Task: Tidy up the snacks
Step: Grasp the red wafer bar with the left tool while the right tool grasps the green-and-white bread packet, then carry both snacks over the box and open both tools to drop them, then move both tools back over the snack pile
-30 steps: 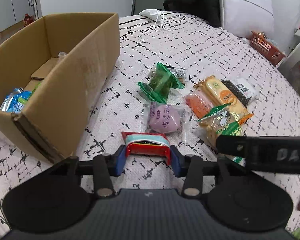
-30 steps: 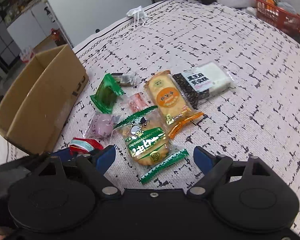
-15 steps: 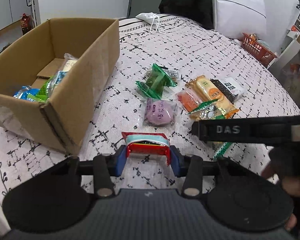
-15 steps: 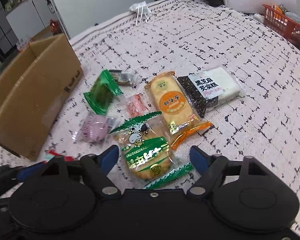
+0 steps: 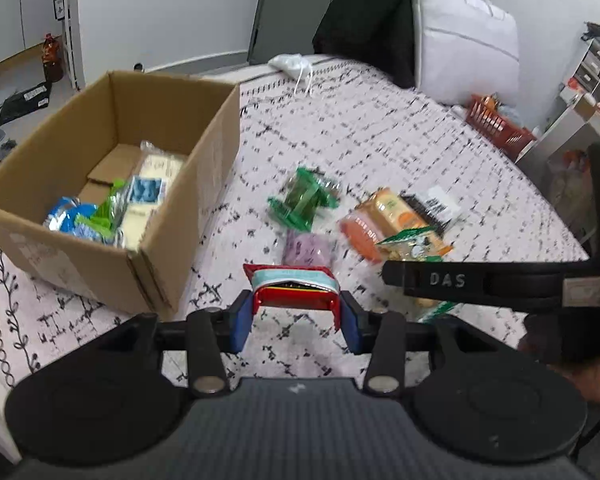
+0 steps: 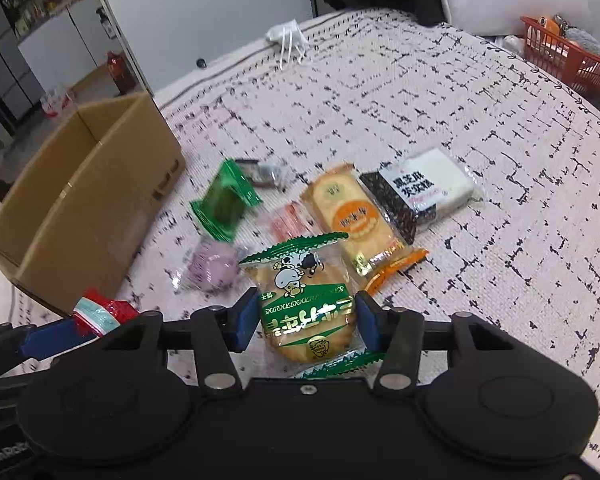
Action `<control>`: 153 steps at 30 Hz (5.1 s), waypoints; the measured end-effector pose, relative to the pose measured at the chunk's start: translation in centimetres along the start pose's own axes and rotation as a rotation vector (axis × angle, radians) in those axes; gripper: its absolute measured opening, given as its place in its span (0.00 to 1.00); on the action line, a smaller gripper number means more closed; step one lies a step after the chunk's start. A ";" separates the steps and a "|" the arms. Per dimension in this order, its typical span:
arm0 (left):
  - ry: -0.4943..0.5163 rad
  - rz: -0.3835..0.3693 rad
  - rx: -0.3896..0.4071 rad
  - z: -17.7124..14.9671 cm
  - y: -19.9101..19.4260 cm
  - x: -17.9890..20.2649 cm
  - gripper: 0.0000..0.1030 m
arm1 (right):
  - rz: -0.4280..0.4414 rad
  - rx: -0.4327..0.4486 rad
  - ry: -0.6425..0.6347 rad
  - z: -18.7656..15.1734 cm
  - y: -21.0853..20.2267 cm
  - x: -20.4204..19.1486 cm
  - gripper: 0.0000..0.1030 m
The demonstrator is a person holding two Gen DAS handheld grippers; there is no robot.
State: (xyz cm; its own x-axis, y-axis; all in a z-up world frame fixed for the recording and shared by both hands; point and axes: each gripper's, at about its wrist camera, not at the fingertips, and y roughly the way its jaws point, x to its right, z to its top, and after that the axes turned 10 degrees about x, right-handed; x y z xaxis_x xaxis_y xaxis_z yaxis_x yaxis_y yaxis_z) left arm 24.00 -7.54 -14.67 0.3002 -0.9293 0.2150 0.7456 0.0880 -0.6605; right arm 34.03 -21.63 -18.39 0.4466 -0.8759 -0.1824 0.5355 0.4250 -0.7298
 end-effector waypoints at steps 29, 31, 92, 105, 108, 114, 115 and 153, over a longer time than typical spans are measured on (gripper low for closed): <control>-0.098 0.098 0.202 7.6 -8.2 -8.0 0.43 | 0.107 0.264 -0.007 3.4 -6.1 -7.9 0.48; -0.101 0.103 0.210 8.0 -8.4 -8.5 0.43 | 0.119 0.282 0.005 3.6 -6.2 -8.4 0.48; -0.223 0.148 0.070 13.6 -2.0 -17.8 0.77 | 0.100 0.255 0.059 7.2 -0.5 -13.9 0.78; -0.209 0.127 0.098 12.4 -5.8 -15.4 0.93 | 0.124 0.259 0.050 6.4 -6.1 -12.6 0.91; -0.207 0.130 0.121 12.2 -6.7 -14.8 0.96 | 0.123 0.263 0.056 6.2 -7.3 -12.0 0.96; -0.188 0.123 0.153 11.5 -8.4 -13.4 1.00 | 0.085 0.277 0.053 5.6 -9.5 -10.7 1.00; -0.185 0.112 0.152 11.4 -8.6 -13.0 1.00 | 0.080 0.279 0.050 5.5 -9.8 -10.5 1.00; -0.088 0.008 0.147 8.8 -10.1 -0.8 1.00 | -0.045 0.363 0.204 3.3 -19.1 3.8 1.00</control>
State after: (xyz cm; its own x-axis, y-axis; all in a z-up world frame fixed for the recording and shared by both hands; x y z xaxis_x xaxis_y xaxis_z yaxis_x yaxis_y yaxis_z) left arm 21.51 -4.54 -1.85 0.3531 -0.8938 0.2764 0.8197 0.1531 -0.5519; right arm 27.85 -32.28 -3.00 0.2855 -0.9071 -0.3094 0.7854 0.4065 -0.4668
